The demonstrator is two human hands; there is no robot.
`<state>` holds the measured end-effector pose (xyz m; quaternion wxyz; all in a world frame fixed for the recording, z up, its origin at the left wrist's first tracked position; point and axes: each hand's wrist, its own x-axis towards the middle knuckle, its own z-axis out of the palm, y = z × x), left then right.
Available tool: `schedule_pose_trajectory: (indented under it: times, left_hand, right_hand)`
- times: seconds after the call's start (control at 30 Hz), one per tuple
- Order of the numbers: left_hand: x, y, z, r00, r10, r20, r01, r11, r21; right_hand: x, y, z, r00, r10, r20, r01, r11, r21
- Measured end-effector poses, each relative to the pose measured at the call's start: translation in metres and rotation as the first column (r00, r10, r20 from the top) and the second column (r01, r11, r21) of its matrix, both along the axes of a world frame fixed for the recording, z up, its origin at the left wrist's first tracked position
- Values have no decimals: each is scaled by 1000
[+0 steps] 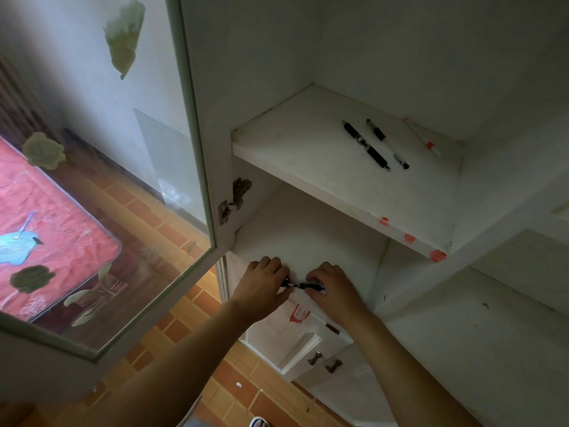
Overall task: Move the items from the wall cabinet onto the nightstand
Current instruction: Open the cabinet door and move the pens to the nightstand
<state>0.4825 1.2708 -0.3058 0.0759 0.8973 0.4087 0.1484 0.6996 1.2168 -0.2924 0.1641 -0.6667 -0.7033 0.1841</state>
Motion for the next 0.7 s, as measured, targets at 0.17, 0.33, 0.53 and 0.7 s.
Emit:
schedule_pose_trajectory:
  times: [0.17, 0.33, 0.53, 0.7]
  left_hand:
    - [-1, -9, -4, 1000, 13, -14, -14, 993, -119]
    - [-2, -15, -2, 999, 36, 13, -32, 975, -219]
    - [-1, -18, 4, 999, 39, -13, -41, 973, -227]
    - [-5, -18, 6, 999, 28, -28, -32, 984, -175]
  right_hand:
    - [-7, 0, 3, 999, 9, -32, -10, 1000, -20]
    - [-12, -1, 3, 999, 6, -43, -7, 1000, -23]
    - [-17, -3, 3, 998, 8, -70, -10, 1000, -28]
    - [-20, -4, 4, 997, -2, -83, -1, 999, -36]
